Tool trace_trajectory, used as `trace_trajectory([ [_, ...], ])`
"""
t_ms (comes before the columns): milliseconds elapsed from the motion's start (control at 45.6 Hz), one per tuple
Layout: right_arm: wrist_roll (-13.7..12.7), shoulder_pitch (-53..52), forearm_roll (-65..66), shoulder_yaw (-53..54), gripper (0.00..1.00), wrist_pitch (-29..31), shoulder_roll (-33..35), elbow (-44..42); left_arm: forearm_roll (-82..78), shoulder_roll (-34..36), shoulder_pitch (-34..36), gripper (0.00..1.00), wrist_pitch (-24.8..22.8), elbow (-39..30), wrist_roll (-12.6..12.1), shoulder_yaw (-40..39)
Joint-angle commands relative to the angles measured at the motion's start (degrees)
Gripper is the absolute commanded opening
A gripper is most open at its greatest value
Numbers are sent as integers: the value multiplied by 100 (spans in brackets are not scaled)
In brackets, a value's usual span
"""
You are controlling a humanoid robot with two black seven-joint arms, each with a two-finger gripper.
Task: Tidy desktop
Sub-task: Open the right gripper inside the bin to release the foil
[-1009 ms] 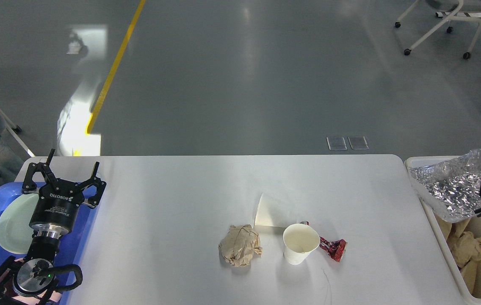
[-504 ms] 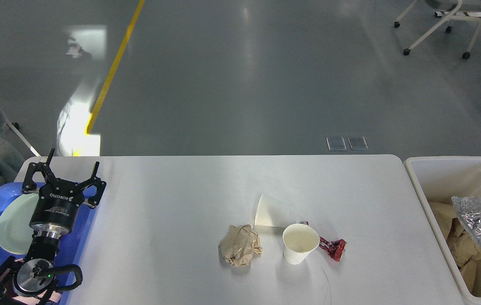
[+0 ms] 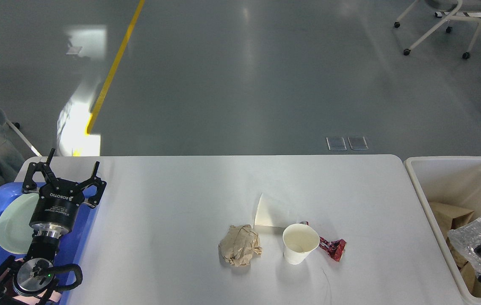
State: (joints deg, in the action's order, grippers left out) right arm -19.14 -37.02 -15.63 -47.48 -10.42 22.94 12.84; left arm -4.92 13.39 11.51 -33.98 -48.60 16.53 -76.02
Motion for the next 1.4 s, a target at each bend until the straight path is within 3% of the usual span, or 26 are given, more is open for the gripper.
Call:
trace_trajectory([
  [0, -2, 90, 113, 46, 0, -91, -123, -19, 0, 6, 0, 97, -3, 0, 0, 0],
  [526, -2, 90, 121, 46, 2, -74, -184, 8, 0, 6, 0, 97, -3, 0, 0, 0],
  [614, -2, 55, 121, 46, 74, -118, -141, -1, 0, -3, 0, 97, -3, 0, 0, 0],
  [636, -2, 46, 121, 46, 85, -118, -132, -1, 0, -3, 0, 97, -3, 0, 0, 0],
  [680, -2, 37, 121, 46, 99, -127, -132, -10, 0, -3, 0, 97, 5, 0, 0, 0],
  [1382, -2, -95, 139, 63, 100, -30, -105, 87, 0, -3, 0, 97, 5, 0, 0, 0],
])
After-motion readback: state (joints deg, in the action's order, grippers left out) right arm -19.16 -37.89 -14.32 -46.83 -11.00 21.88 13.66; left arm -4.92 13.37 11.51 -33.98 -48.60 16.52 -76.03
